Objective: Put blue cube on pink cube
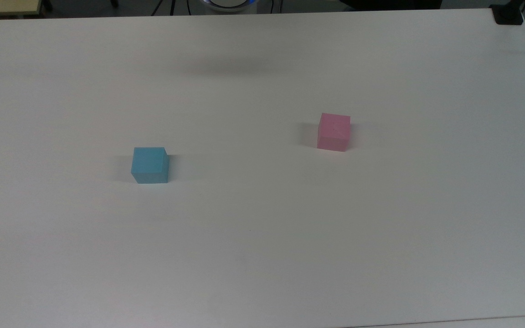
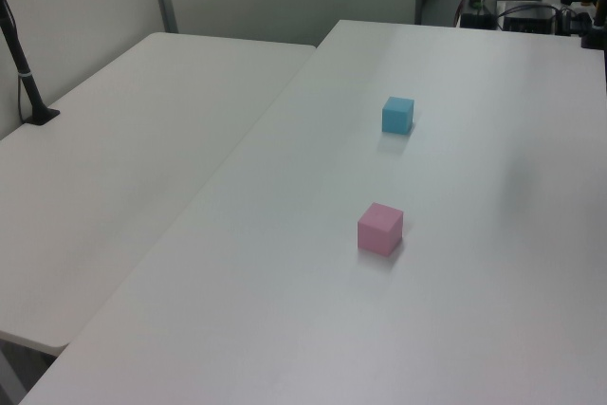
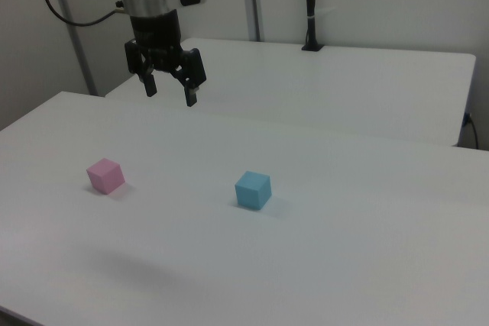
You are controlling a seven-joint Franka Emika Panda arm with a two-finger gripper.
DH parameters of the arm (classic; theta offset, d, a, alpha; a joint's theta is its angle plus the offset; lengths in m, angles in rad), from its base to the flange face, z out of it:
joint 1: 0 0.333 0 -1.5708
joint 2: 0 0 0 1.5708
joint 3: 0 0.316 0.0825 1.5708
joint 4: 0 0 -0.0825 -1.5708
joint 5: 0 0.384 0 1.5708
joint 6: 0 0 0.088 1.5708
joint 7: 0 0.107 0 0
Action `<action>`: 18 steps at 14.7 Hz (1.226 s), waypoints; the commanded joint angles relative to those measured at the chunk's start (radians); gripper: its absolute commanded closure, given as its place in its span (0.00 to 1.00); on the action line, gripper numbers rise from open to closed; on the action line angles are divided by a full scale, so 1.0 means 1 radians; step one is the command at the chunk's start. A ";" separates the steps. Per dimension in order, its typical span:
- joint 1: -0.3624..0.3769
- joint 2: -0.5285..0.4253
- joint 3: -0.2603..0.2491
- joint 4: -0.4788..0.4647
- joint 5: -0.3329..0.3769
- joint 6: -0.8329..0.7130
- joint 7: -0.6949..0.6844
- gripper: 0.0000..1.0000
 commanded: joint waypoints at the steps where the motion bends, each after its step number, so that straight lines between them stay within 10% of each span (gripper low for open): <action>1: 0.006 -0.021 -0.003 -0.024 0.026 0.041 0.008 0.00; 18: 0.003 -0.023 -0.003 -0.024 0.024 0.038 -0.019 0.00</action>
